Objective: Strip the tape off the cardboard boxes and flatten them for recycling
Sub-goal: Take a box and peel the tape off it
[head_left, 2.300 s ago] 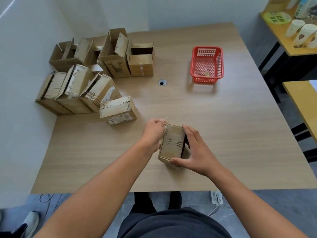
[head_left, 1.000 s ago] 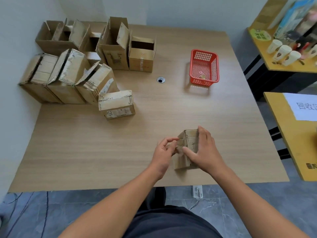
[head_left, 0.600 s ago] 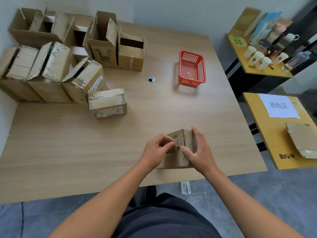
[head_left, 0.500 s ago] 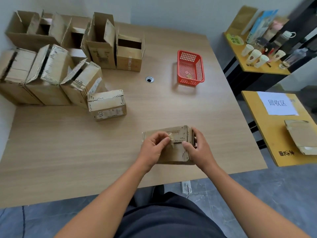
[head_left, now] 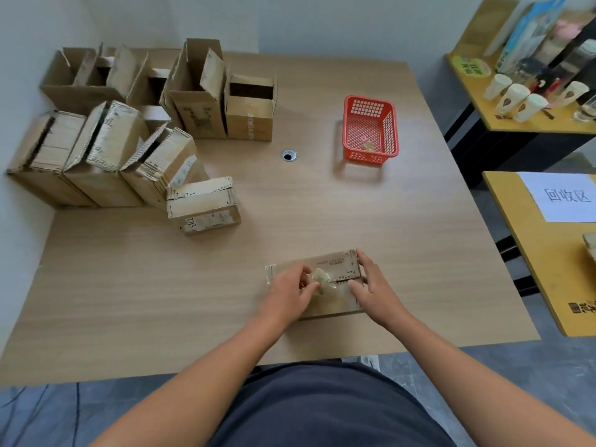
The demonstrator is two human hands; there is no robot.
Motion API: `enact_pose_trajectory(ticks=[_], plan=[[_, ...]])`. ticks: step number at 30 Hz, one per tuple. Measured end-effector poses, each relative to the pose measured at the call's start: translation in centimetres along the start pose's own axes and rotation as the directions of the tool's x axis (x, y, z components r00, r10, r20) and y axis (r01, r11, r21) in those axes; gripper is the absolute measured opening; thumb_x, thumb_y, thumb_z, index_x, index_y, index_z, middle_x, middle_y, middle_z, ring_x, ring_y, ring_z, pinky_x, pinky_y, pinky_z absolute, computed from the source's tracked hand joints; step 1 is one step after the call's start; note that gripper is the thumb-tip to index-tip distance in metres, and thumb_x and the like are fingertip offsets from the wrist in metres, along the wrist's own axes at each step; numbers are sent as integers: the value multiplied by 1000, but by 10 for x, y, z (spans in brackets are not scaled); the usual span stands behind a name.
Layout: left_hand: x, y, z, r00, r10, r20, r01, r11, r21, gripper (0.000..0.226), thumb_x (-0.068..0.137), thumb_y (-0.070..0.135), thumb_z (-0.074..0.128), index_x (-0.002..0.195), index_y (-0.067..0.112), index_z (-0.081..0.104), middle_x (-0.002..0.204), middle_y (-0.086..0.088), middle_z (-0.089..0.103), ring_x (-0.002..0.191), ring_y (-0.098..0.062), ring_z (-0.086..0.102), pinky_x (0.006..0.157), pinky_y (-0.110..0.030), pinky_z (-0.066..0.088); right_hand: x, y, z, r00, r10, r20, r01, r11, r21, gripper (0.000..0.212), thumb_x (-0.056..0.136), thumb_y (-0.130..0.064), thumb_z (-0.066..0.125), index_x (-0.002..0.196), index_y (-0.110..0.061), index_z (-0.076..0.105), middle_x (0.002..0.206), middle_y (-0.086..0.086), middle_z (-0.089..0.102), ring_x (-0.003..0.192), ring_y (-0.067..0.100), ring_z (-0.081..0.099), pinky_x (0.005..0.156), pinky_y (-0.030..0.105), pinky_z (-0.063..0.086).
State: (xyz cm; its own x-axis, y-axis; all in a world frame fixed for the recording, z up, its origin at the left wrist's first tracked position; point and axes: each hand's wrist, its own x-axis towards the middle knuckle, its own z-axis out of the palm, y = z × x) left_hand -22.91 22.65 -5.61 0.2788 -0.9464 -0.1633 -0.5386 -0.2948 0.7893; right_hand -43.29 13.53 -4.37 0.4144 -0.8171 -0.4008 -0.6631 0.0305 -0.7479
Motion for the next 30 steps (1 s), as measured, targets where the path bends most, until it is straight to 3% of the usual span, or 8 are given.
enact_pose_trajectory(ticks=[3,6,10,14,17,20,25,30], plan=[[5,4,18,992,46,116,-56,995,85,43,91,36,74,130,25,60,100,9,60,91,-6,58,86,-27,50,6,25,-12,993,-74,96,84,991,-105,83,98,-23,61,155,-58,12,147,-9,35,120,15,51,107,33,44],[10,8,36,983,-39,182,-13,962,274,46,90,50,70,128,26,64,118,4,55,112,-14,52,99,-34,47,17,46,-18,968,-96,230,155,954,-255,77,97,-30,66,156,-50,21,159,-6,24,142,16,40,115,34,38],[11,20,53,990,-125,64,93,924,372,36,95,45,64,127,28,62,117,7,50,109,-14,52,89,-35,52,34,61,-23,954,-126,271,221,908,-356,97,90,-51,72,163,-31,12,166,-6,14,150,17,28,120,37,33],[11,26,61,988,-144,-47,151,915,374,41,102,24,54,143,25,55,121,0,53,105,-21,56,84,-37,52,51,68,-31,922,-234,308,366,782,-503,109,83,-69,69,163,-36,4,171,-5,-4,157,23,5,126,44,21],[13,34,71,987,-117,-114,156,881,447,46,99,12,55,145,18,54,109,-5,62,96,-27,59,74,-39,50,64,72,-32,875,-269,403,462,713,-527,107,84,-77,59,164,-36,1,172,-7,-11,158,18,-9,128,43,13],[9,39,81,981,-61,-185,146,858,493,35,90,9,58,123,15,68,97,-8,66,87,-30,61,65,-34,42,70,76,-32,870,-261,419,462,727,-508,107,79,-84,51,163,-39,2,172,-10,-5,158,17,-4,127,45,18],[0,43,93,926,-236,-296,336,873,354,44,86,52,69,120,23,70,119,-3,55,104,-20,53,86,-34,50,67,78,-30,871,-280,403,468,722,-509,106,81,-80,56,163,-37,5,172,-8,0,159,20,2,124,48,25],[12,48,87,911,-301,-281,381,875,299,17,99,35,61,107,22,68,101,4,63,102,-18,53,85,-35,48,67,75,-31,870,-278,407,473,706,-527,106,81,-84,53,163,-37,5,172,-6,3,158,22,5,124,48,24]])
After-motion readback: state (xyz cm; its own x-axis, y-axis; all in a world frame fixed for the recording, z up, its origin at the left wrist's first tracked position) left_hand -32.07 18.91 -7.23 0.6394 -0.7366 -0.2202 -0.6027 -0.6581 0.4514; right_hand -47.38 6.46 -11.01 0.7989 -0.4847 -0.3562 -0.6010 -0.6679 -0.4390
